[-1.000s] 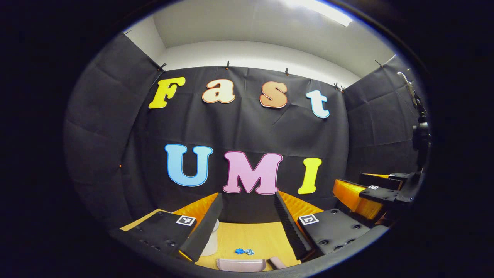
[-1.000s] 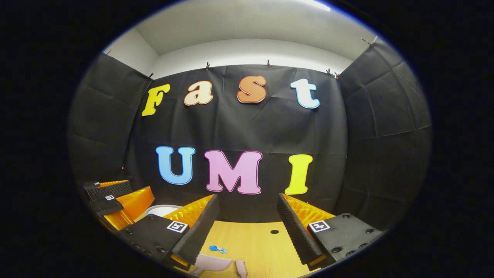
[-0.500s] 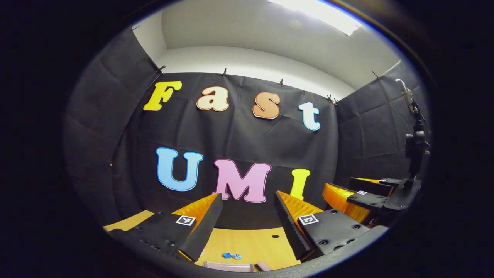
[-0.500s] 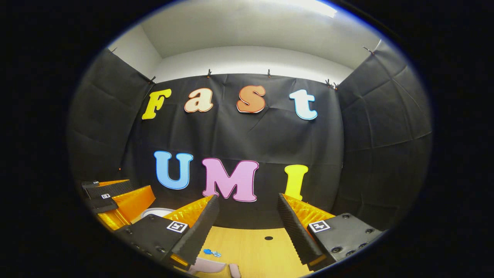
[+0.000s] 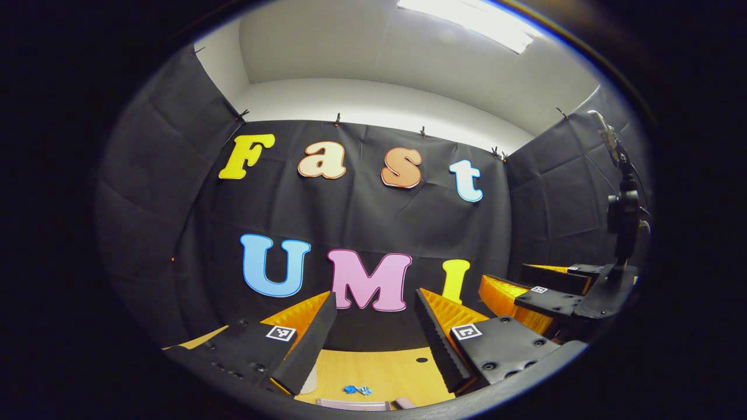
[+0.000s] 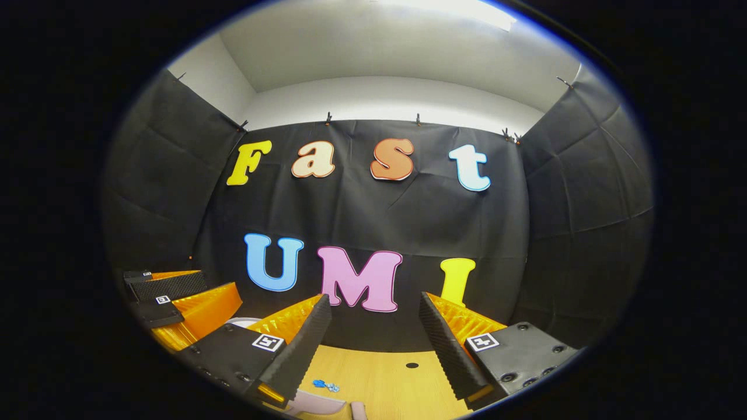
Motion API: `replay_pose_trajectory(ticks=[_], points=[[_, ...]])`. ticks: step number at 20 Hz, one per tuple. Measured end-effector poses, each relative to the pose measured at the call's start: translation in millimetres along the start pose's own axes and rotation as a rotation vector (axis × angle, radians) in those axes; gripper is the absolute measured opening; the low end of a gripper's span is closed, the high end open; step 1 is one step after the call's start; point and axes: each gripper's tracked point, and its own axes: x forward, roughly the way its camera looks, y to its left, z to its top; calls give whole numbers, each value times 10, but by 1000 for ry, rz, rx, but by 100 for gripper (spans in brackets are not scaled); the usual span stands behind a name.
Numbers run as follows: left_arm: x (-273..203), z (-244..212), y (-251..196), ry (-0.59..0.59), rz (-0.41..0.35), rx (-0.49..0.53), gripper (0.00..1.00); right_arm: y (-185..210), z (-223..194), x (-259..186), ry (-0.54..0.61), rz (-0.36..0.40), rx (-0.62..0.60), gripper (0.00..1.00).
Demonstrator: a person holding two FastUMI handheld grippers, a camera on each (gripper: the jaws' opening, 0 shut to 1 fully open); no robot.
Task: Pick up the small broom and dustpan from the desktop, sweep the trash into the dustpan with the broom, and then empty the trash into the garbage bin.
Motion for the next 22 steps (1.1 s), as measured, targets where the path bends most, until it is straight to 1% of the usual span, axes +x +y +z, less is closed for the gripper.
replay_pose_trajectory(ticks=[4, 5, 8, 13, 14, 22], points=[[-6, 29, -15, -14, 3, 5, 79, 53, 67, -28, -33, 13, -17, 96], [-8, 48, -24, -20, -2, 4, 79, 67, 88, -31, -39, 14, -22, 97], [0, 32, -24, -25, -7, 10, 79, 92, 106, -28, -50, 15, -32, 95], [14, 29, -22, -20, -3, 27, 79, 43, 45, 5, -21, -6, -25, 96], [22, 20, -21, -21, -3, 31, 79, 33, 17, 2, -14, -11, -23, 97], [116, -44, -13, -3, -1, 41, 79, 39, -78, 65, 11, -18, -26, 96]])
